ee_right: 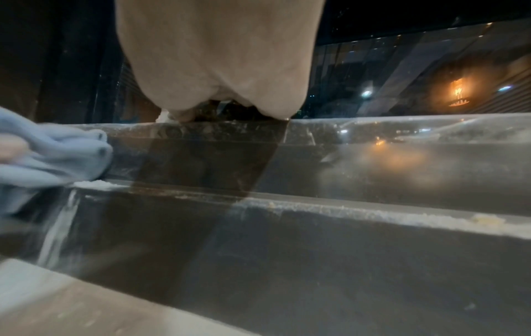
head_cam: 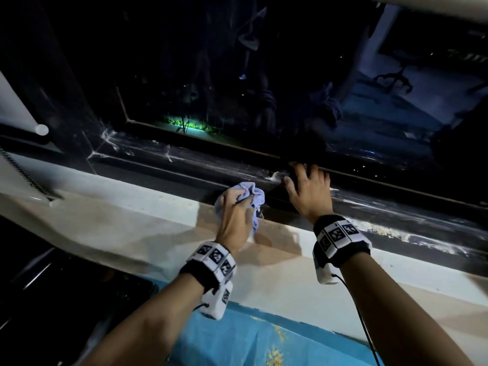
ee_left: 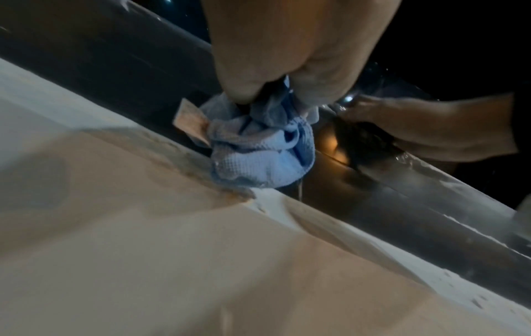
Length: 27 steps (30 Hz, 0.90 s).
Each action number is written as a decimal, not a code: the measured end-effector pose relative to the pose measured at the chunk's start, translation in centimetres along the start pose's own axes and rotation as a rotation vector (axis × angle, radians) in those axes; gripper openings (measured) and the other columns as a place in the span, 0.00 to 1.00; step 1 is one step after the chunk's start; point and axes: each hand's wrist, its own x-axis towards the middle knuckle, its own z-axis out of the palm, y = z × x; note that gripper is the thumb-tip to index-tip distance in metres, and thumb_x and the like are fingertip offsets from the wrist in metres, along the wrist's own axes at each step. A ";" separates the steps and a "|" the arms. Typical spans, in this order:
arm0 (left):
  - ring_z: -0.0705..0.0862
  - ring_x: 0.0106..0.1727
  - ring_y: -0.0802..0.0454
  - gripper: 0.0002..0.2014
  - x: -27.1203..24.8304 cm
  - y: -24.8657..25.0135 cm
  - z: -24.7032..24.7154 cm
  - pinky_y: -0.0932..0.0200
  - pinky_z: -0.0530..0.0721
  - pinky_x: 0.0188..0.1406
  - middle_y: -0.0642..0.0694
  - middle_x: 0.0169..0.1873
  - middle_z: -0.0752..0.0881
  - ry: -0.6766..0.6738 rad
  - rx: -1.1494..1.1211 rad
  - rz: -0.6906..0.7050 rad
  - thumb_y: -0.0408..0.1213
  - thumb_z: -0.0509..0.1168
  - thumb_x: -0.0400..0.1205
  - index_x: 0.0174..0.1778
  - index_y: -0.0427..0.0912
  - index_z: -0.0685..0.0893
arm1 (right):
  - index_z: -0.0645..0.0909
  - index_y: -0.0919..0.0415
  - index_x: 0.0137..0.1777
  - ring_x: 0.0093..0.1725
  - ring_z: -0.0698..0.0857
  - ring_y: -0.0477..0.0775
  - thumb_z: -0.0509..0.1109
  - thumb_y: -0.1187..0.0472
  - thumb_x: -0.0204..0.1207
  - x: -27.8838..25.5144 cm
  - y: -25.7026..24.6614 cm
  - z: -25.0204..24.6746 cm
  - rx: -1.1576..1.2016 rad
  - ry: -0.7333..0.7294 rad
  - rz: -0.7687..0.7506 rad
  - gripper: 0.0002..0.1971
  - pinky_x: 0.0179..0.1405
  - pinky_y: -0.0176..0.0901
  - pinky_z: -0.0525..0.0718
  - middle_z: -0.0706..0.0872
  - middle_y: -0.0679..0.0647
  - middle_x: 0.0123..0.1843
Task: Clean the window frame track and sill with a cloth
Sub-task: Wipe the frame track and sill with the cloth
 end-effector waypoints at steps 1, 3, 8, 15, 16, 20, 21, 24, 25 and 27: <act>0.73 0.61 0.39 0.17 0.1 -0.6 -0.7 0.56 0.68 0.69 0.35 0.58 0.77 0.020 -0.011 0.006 0.36 0.55 0.78 0.53 0.34 0.87 | 0.75 0.59 0.66 0.53 0.79 0.71 0.48 0.42 0.75 0.0 0.1 0.0 0.006 0.004 -0.005 0.30 0.62 0.63 0.71 0.79 0.70 0.52; 0.74 0.63 0.39 0.13 0.7 -2.0 -2.2 0.68 0.62 0.70 0.34 0.60 0.76 0.126 -0.028 -0.060 0.30 0.60 0.79 0.54 0.32 0.86 | 0.76 0.59 0.66 0.52 0.79 0.70 0.48 0.42 0.75 0.0 0.2 -0.1 0.015 0.008 -0.010 0.29 0.62 0.63 0.71 0.80 0.69 0.52; 0.68 0.65 0.38 0.15 1.5 -2.8 -1.5 0.46 0.70 0.70 0.33 0.64 0.70 0.199 0.082 -0.207 0.34 0.64 0.80 0.61 0.34 0.83 | 0.77 0.60 0.63 0.50 0.80 0.70 0.50 0.43 0.75 -0.1 0.1 0.1 0.009 0.034 -0.020 0.27 0.60 0.63 0.73 0.80 0.70 0.51; 0.71 0.61 0.47 0.08 0.7 1.2 0.6 0.47 0.77 0.61 0.43 0.59 0.73 0.043 0.039 -0.138 0.31 0.63 0.79 0.51 0.34 0.84 | 0.75 0.59 0.67 0.54 0.78 0.71 0.46 0.41 0.74 0.0 0.0 0.0 0.030 -0.009 -0.002 0.31 0.64 0.63 0.68 0.79 0.70 0.54; 0.74 0.58 0.53 0.05 0.6 1.9 0.3 0.51 0.78 0.57 0.52 0.57 0.76 0.021 -0.050 -0.135 0.30 0.63 0.79 0.45 0.38 0.84 | 0.74 0.58 0.68 0.56 0.77 0.71 0.45 0.41 0.74 0.0 0.0 -0.1 0.040 -0.035 0.007 0.32 0.65 0.63 0.67 0.78 0.70 0.55; 0.77 0.57 0.45 0.08 1.8 2.2 -0.3 0.66 0.68 0.55 0.39 0.54 0.77 -0.264 -0.124 -0.019 0.33 0.66 0.80 0.45 0.32 0.86 | 0.69 0.52 0.74 0.64 0.73 0.69 0.52 0.42 0.75 0.6 0.6 -1.2 0.105 -0.167 0.016 0.29 0.69 0.58 0.61 0.75 0.68 0.64; 0.77 0.54 0.46 0.09 2.3 2.2 -1.0 0.67 0.68 0.53 0.38 0.51 0.76 -0.359 -0.186 -0.030 0.34 0.66 0.81 0.44 0.30 0.87 | 0.68 0.51 0.75 0.66 0.72 0.69 0.57 0.45 0.76 0.7 0.8 -1.6 0.141 -0.187 0.007 0.27 0.69 0.58 0.62 0.75 0.67 0.65; 0.77 0.41 0.54 0.11 3.5 1.8 -3.0 0.61 0.71 0.42 0.41 0.39 0.80 -0.554 -0.329 -0.056 0.42 0.65 0.80 0.40 0.39 0.88 | 0.66 0.49 0.76 0.62 0.75 0.72 0.64 0.52 0.70 -0.5 0.3 -3.1 0.308 -0.171 -0.068 0.32 0.67 0.61 0.72 0.73 0.67 0.63; 0.80 0.41 0.55 0.12 3.6 1.6 -3.6 0.60 0.75 0.43 0.43 0.38 0.83 -0.570 -0.369 -0.075 0.42 0.65 0.80 0.42 0.37 0.88 | 0.66 0.48 0.75 0.63 0.74 0.71 0.62 0.49 0.66 -1.4 -0.1 -3.7 0.347 -0.157 -0.109 0.33 0.67 0.62 0.72 0.72 0.65 0.64; 0.83 0.44 0.61 0.05 3.9 1.3 -4.4 0.66 0.78 0.51 0.50 0.41 0.86 -0.562 -0.476 -0.142 0.34 0.67 0.80 0.48 0.39 0.87 | 0.65 0.45 0.73 0.72 0.68 0.67 0.63 0.42 0.63 -3.5 -1.5 -4.4 0.328 -0.145 -0.188 0.35 0.71 0.63 0.67 0.67 0.63 0.72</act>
